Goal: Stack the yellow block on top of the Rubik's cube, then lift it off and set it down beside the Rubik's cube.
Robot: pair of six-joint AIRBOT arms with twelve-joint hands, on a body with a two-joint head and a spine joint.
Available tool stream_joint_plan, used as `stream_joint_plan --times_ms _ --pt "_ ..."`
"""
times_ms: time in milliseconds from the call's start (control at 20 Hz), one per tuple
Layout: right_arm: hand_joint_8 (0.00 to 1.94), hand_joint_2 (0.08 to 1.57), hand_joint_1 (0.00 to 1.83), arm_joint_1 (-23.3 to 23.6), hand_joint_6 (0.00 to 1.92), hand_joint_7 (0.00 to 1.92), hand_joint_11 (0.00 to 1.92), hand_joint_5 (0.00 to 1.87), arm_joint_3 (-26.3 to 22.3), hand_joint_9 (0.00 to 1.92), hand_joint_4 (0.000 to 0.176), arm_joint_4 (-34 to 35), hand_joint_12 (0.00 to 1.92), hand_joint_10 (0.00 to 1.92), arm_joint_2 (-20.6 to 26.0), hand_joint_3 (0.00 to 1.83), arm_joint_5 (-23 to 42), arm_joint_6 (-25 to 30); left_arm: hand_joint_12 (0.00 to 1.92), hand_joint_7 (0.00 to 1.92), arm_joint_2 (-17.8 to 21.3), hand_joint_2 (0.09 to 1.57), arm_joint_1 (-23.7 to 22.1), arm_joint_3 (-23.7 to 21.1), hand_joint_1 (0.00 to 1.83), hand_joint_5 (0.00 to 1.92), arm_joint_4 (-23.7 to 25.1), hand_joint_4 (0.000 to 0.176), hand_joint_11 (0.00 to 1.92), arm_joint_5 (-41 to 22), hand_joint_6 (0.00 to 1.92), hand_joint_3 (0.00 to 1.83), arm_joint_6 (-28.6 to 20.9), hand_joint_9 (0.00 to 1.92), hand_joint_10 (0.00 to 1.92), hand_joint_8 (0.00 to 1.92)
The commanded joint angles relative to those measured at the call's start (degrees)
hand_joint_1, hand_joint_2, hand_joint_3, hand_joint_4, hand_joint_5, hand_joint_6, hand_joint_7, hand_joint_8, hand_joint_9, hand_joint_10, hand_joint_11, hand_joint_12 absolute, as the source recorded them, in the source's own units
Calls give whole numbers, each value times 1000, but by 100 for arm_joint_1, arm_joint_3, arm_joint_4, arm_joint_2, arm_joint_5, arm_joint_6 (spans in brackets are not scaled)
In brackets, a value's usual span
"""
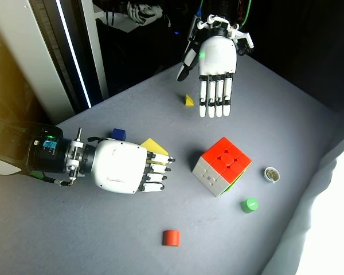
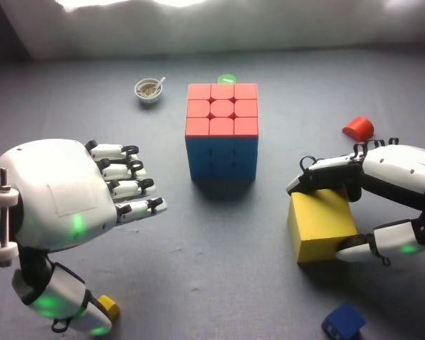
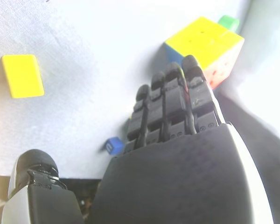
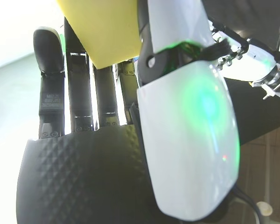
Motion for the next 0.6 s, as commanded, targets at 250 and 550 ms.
stream_joint_plan --times_ms 250,550 --pt "792 1203 1165 -21 937 487 126 396 20 350 0 37 1636 1062 0 0 256 -87 331 126 80 919 -60 -3 68 77 32 0 0 -11 0 1 14 136 3 0" --pt "0 788 344 -20 0 0 0 0 20 0 0 42 1 0 -28 0 172 -270 276 123 81 911 -72 2 96 76 32 0 4 15 5 0 14 122 5 7"
